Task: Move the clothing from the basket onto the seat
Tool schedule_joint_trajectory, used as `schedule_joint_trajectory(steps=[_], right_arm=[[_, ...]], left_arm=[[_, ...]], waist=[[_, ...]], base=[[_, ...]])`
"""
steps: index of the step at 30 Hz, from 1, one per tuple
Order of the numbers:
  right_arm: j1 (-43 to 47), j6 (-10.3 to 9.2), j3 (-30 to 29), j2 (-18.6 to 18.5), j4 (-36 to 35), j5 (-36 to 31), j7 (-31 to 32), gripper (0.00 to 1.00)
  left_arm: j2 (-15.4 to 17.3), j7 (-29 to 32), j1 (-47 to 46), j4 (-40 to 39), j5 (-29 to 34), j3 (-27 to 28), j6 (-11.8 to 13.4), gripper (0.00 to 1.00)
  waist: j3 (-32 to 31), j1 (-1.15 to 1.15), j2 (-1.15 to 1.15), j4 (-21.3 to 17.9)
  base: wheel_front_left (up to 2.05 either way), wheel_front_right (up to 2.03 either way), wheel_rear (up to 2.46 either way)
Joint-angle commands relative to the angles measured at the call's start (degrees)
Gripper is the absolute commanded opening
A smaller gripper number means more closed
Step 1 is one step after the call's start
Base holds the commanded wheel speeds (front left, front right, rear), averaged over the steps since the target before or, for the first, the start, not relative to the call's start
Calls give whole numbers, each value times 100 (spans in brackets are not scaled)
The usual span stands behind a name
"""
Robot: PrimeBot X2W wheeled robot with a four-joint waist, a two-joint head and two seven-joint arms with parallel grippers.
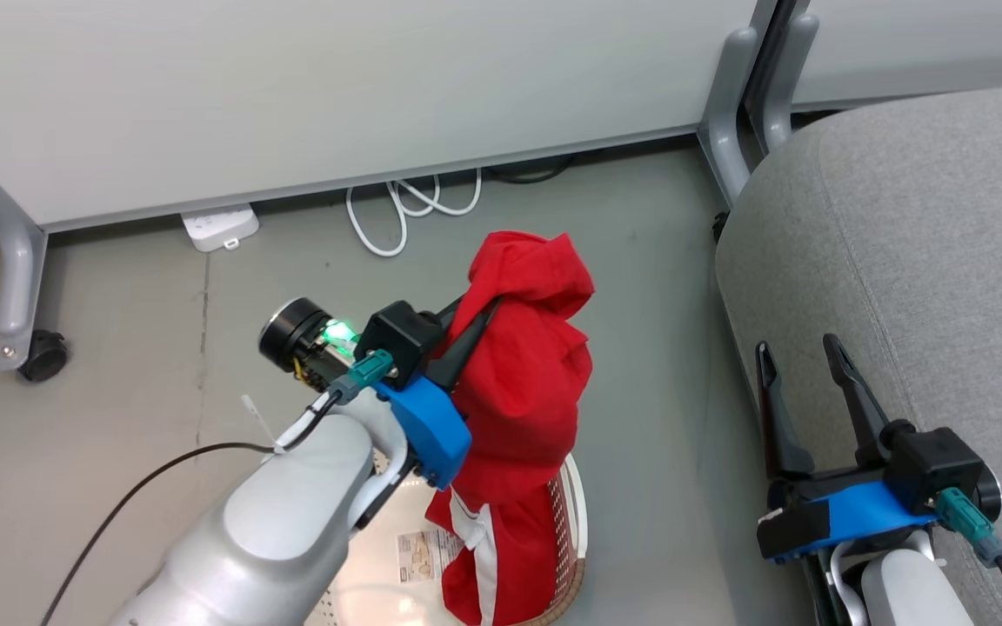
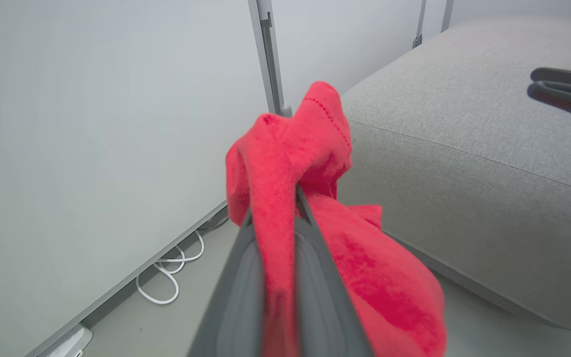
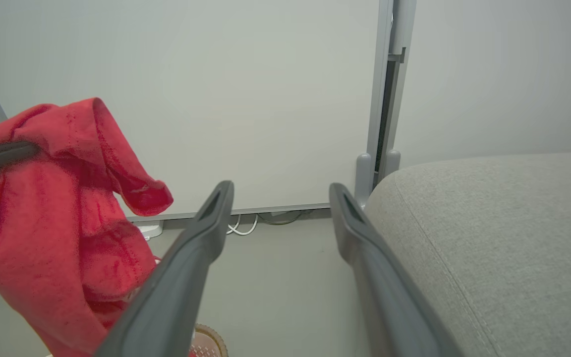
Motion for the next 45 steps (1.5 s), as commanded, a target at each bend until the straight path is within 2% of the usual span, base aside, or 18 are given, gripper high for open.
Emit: schedule_joint_trajectory(steps=[1, 6, 15, 30, 36, 45], right_arm=[[101, -4, 5, -8, 12, 6, -2, 100], [253, -4, 40, -8, 47, 20, -2, 100], [518, -4, 70, -7, 105, 46, -2, 100], [720, -4, 206, -19, 79, -59, -2, 100], [662, -4, 613, -125, 110, -54, -2, 100], [310, -4, 1694, -359, 309, 85, -2, 100]], left_arm=[[-26, -27, -12, -37, -27, 32, 41, 0], [-220, -27, -123, -210, -21, 136, 81, 0], [-383, -27, -141, -358, -44, 174, 97, 0], [-323, -28, 3, -474, -88, 145, 153, 0], [-313, -27, 21, -475, -128, 125, 152, 0], [-349, -27, -23, -486, -139, 92, 142, 0]], waist=[[-86, 1, 0, 3], [-329, 1, 0, -3], [-674, 1, 0, 7], [-840, 1, 0, 61], [-852, 1, 0, 90], [-810, 1, 0, 172]], base=[[0, 0, 0], [0, 0, 0], [0, 0, 0], [0, 0, 0], [0, 0, 0], [0, 0, 0]])
